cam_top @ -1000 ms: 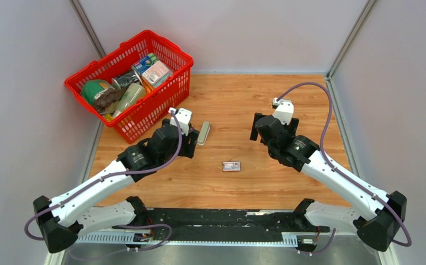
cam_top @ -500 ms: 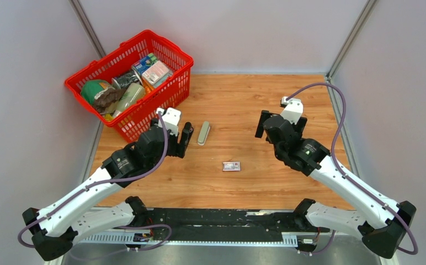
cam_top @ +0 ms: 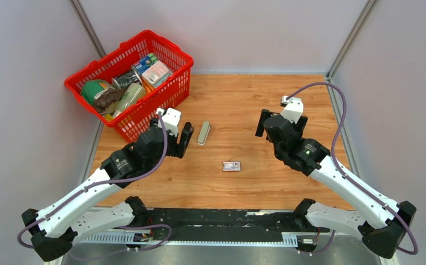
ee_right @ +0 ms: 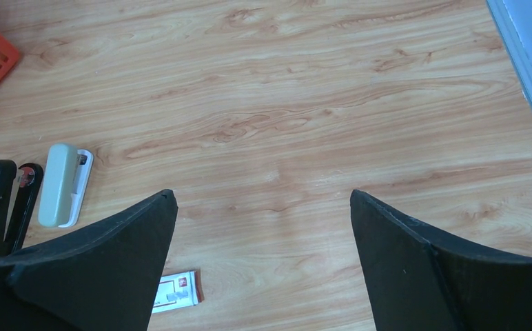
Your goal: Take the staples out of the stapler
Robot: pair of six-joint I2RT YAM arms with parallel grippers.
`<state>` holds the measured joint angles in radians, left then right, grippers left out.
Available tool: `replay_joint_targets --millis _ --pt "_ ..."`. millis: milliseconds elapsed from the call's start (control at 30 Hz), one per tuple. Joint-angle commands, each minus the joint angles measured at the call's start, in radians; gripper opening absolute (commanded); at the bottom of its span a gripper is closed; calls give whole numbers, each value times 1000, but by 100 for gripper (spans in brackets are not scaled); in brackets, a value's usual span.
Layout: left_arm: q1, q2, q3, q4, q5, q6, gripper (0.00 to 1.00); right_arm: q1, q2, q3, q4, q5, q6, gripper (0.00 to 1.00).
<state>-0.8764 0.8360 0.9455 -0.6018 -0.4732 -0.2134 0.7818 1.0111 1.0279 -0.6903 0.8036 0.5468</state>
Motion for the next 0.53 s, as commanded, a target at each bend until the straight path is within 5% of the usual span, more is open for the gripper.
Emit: replay_joint_targets --millis 0,500 --pt "-3 -14 41 30 -5 31 81 -6 3 35 60 31 -11 100" --pt "-3 -20 56 23 4 39 81 -6 -29 73 49 43 -24 100"
